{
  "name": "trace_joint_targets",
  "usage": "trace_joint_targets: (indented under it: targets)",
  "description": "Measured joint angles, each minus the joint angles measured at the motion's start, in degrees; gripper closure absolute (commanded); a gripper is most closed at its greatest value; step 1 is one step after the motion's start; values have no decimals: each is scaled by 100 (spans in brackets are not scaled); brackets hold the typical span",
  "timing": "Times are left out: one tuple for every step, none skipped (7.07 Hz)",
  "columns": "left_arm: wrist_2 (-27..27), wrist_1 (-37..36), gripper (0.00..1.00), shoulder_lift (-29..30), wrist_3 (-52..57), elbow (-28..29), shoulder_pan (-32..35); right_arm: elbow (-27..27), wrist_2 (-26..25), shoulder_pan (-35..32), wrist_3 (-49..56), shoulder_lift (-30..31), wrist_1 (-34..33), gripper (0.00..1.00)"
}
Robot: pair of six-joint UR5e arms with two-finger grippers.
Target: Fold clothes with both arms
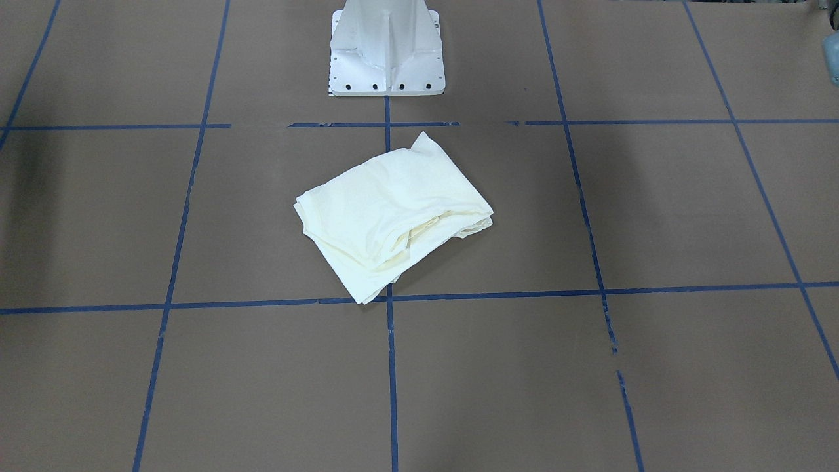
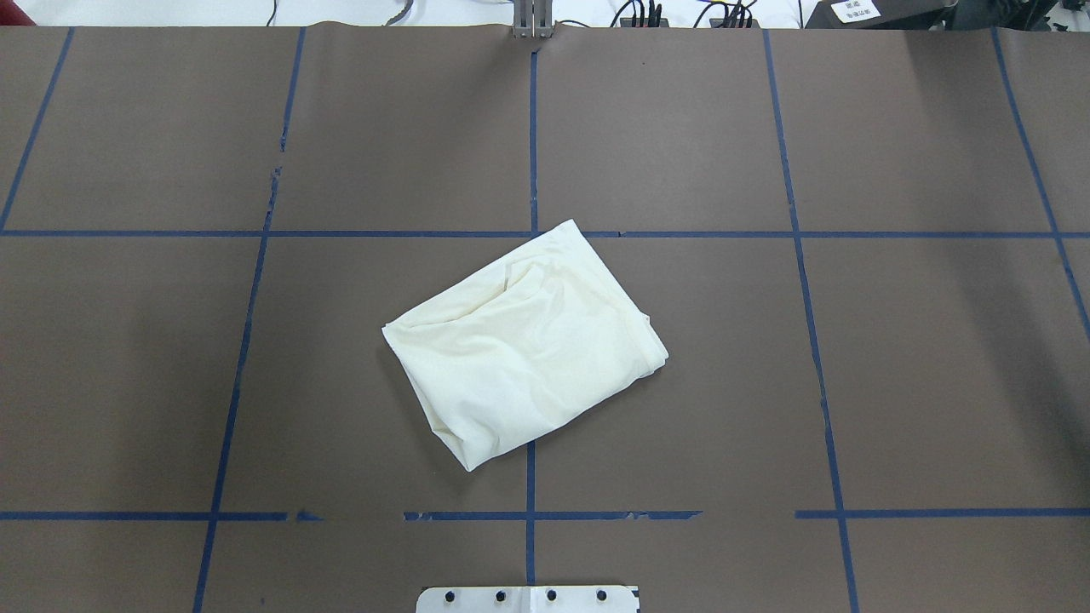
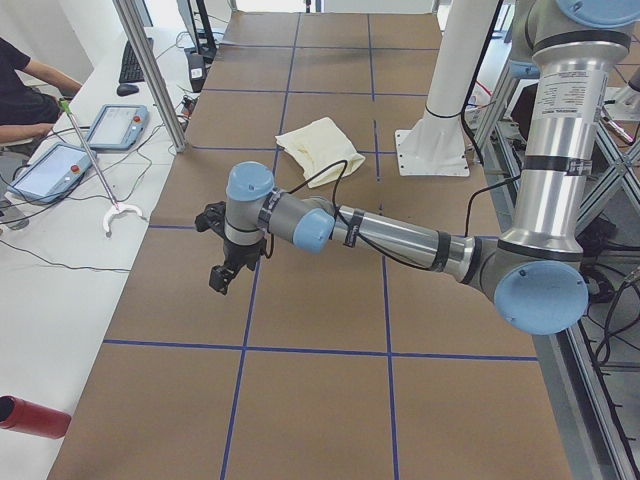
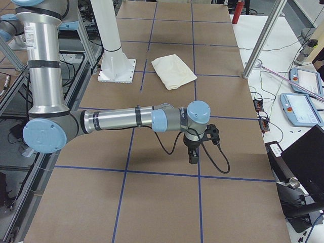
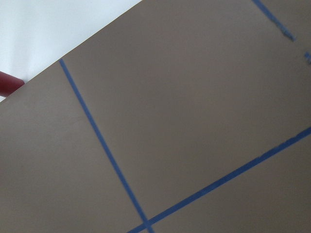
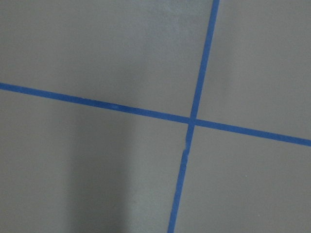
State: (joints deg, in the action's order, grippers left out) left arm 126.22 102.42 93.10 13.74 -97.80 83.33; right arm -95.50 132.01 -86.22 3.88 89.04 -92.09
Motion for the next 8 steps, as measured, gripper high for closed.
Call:
trace_joint_targets:
  targets:
    - [65,135,0,-215,81,125,89,94,-108,-37,82,92,3,0]
    - [78,175,0,-382,102,302,143,156,-204,-47,84,98,2,0]
    - [86,72,0,-441,91,421,163,172,-224,-76,46,115,-7,0]
    - [92,-150,0,-458,87,470,177,189,-226,-152,25,136,-16,0]
    - [97,-384,0,-455,85,469,193,200,-174,-267,15,175,-21,0]
    - [120,-549,0,-448,85,462,203,204,7,-445,12,256,-21,0]
    - [162,-610,0,-445,85,460,206,187,213,-636,13,357,-18,0]
    - [199,-629,0,-443,83,461,209,97,347,-787,-75,449,-15,0]
